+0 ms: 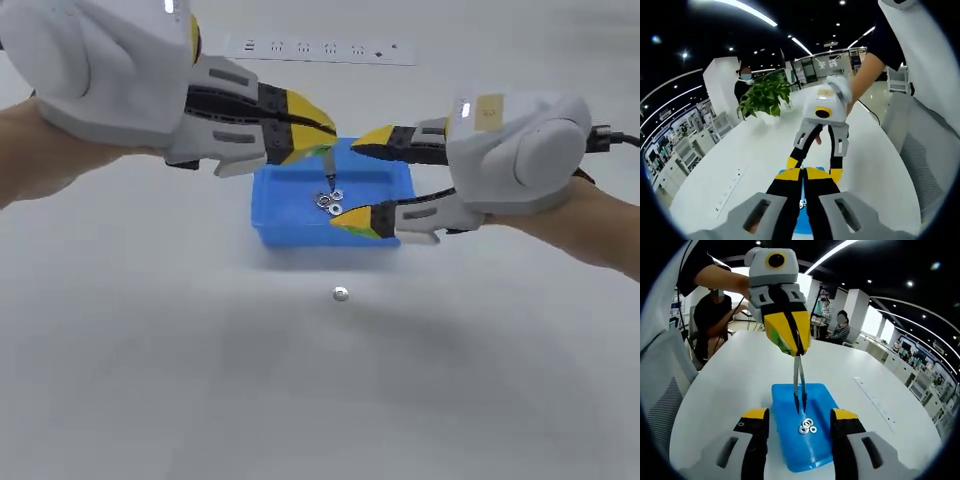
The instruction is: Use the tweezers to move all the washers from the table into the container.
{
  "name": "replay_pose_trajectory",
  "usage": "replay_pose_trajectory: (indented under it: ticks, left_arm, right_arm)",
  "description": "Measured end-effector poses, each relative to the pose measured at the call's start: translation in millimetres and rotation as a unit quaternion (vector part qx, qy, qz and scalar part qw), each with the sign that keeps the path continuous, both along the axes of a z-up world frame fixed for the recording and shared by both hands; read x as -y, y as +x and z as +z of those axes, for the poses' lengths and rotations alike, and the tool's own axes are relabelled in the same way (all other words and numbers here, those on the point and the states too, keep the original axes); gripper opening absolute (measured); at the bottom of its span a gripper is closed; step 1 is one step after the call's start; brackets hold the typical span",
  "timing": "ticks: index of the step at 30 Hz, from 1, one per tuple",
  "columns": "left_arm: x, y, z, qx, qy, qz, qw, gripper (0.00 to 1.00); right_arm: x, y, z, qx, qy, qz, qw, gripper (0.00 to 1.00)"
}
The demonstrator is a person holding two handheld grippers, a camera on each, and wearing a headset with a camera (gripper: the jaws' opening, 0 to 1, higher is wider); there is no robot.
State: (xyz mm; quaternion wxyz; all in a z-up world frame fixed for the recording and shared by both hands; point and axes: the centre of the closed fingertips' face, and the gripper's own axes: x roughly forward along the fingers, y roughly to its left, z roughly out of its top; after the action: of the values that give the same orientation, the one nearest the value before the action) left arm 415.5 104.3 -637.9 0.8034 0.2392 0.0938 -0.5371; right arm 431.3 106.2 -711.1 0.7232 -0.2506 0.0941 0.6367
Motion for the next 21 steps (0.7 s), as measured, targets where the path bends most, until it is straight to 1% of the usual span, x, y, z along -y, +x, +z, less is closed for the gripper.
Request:
replay_pose_trajectory:
  ticks: [2, 3, 4, 7, 9, 11, 12, 14, 16, 19, 20, 21]
  left_arm:
    - [-0.1, -6.4, -0.8, -0.001, 0.006, 0.000, 1.0000, 0.04]
    - [0.1, -7.8, -0.8, -0.002, 0.007, -0.001, 1.0000, 0.04]
    - [0.9, -11.9, -0.6, -0.001, 0.011, -0.001, 0.9999, 0.04]
    - [4.7, -20.1, 4.4, 0.000, 0.004, 0.000, 1.0000, 0.04]
    - [8.3, -26.4, 6.7, 0.001, 0.004, -0.002, 1.0000, 0.04]
    - [11.0, -33.0, 7.5, 0.001, 0.004, -0.005, 1.0000, 0.04]
    - [11.6, -35.2, 7.1, 0.000, 0.004, -0.006, 1.0000, 0.04]
    - [12.2, -40.8, 4.6, -0.001, 0.005, -0.005, 1.0000, 0.04]
    - [12.6, -46.0, 1.7, -0.006, 0.004, -0.004, 1.0000, 0.04]
    - [15.9, -52.7, -2.6, -0.017, -0.006, 0.002, 0.9998, 0.04]
    - [17.3, -54.6, -4.2, -0.020, -0.007, 0.002, 0.9998, 0.04]
    - [19.9, -57.3, -7.7, -0.024, -0.007, 0.000, 0.9997, 0.04]
  right_arm:
    - [6.2, -2.3, 5.1, 0.002, 0.012, -0.016, 0.9998, 0.54]
    - [10.2, -5.6, 7.8, 0.001, 0.019, -0.022, 0.9996, 0.56]
    - [13.2, -8.2, 8.9, 0.001, 0.022, -0.025, 0.9994, 0.58]
    - [26.5, -19.7, 9.2, -0.001, 0.026, -0.036, 0.9990, 0.63]
    - [33.4, -24.6, 9.1, -0.003, 0.031, -0.045, 0.9985, 0.66]
    - [43.1, -27.9, 8.2, -0.004, 0.038, -0.067, 0.9970, 0.71]
    - [48.6, -28.6, 7.9, -0.006, 0.048, -0.090, 0.9948, 0.74]
    - [54.5, -34.7, 4.0, -0.023, 0.054, -0.108, 0.9924, 0.78]
    - [61.7, -44.0, -1.1, -0.030, 0.054, -0.113, 0.9917, 0.80]
    - [70.5, -58.3, -6.4, -0.041, 0.056, -0.115, 0.9910, 0.82]
    - [74.6, -64.8, -11.7, -0.058, 0.054, -0.114, 0.9903, 0.84]
    - [76.9, -67.7, -13.9, -0.063, 0.054, -0.114, 0.9900, 0.88]
